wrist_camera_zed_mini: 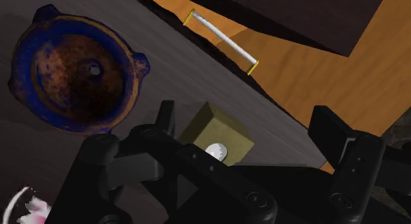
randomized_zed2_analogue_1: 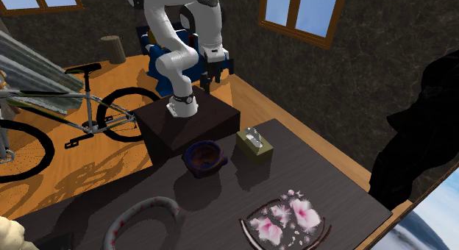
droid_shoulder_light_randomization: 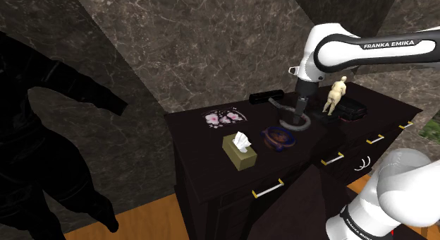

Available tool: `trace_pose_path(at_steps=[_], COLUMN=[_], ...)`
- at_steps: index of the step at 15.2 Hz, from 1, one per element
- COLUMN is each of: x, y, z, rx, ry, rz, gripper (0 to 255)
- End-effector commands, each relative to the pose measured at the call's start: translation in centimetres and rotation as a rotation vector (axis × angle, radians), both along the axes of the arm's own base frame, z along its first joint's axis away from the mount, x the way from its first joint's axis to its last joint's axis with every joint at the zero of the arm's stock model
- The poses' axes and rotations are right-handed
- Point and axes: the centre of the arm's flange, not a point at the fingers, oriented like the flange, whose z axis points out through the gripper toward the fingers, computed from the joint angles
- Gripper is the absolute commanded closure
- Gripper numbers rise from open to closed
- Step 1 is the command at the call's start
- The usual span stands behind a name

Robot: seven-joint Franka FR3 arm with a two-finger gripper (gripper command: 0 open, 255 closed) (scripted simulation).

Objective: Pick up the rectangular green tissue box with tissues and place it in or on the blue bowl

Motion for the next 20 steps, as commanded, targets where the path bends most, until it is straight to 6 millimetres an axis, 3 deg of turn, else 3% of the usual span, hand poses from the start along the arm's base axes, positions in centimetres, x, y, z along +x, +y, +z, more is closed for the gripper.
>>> trace_pose_path(at_steps=[1, 9, 17, 20], x=[1.8, 9.0, 16.1, 16.1], y=[-0.3, -0.4, 1.9, 2.3], z=[-2.2, -10.2, -18.0, -19.1], rx=[0.038, 0.193, 0.348, 0.351], ry=[-0.008, -0.027, -0.047, -0.047], rz=[0.044, 0.215, 0.386, 0.390], gripper=[0, 0, 0, 0])
